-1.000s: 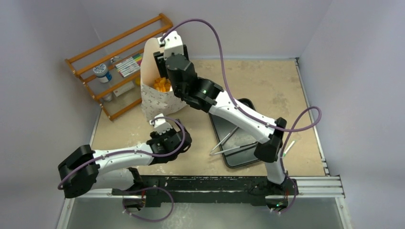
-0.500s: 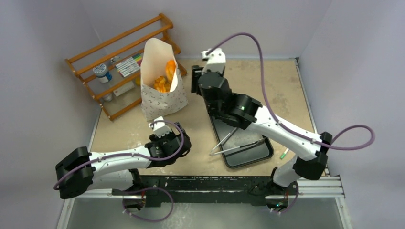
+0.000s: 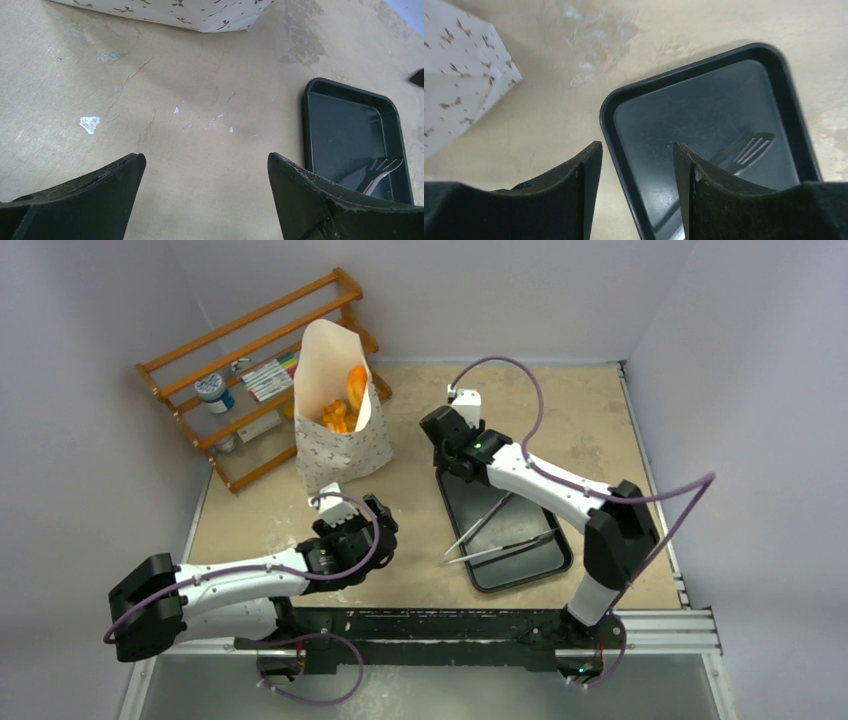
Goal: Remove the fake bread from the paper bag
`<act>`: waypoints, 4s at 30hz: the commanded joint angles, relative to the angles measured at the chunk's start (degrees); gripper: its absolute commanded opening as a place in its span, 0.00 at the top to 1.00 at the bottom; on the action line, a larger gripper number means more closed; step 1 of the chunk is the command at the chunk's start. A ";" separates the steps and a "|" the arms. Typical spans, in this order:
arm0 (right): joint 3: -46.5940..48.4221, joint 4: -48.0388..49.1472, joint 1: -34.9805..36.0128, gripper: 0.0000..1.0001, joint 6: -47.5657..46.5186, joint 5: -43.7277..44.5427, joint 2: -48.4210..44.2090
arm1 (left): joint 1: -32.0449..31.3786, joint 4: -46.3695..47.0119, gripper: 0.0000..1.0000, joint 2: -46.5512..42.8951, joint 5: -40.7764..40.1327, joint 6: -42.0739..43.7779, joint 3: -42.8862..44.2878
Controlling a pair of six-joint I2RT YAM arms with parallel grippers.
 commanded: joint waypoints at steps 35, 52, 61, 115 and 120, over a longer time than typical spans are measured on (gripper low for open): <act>2.75 10.17 -9.69 1.00 -7.51 -18.03 23.11 | -0.52 -0.32 0.05 -5.82 -1.51 2.51 2.91; 26.51 14.00 -23.46 1.00 -38.44 -16.16 38.08 | -0.52 2.32 0.05 -1.57 0.58 6.85 5.40; 22.09 26.49 -27.26 1.00 -55.80 -14.66 39.24 | -0.52 5.47 0.05 3.31 2.92 10.71 6.82; 46.32 21.93 7.78 0.49 -43.06 4.74 13.27 | -0.87 -0.89 0.04 0.61 1.64 3.14 -0.09; 47.37 18.45 8.75 0.48 -40.35 3.37 12.13 | -0.96 -0.35 0.04 1.07 2.16 2.87 -0.51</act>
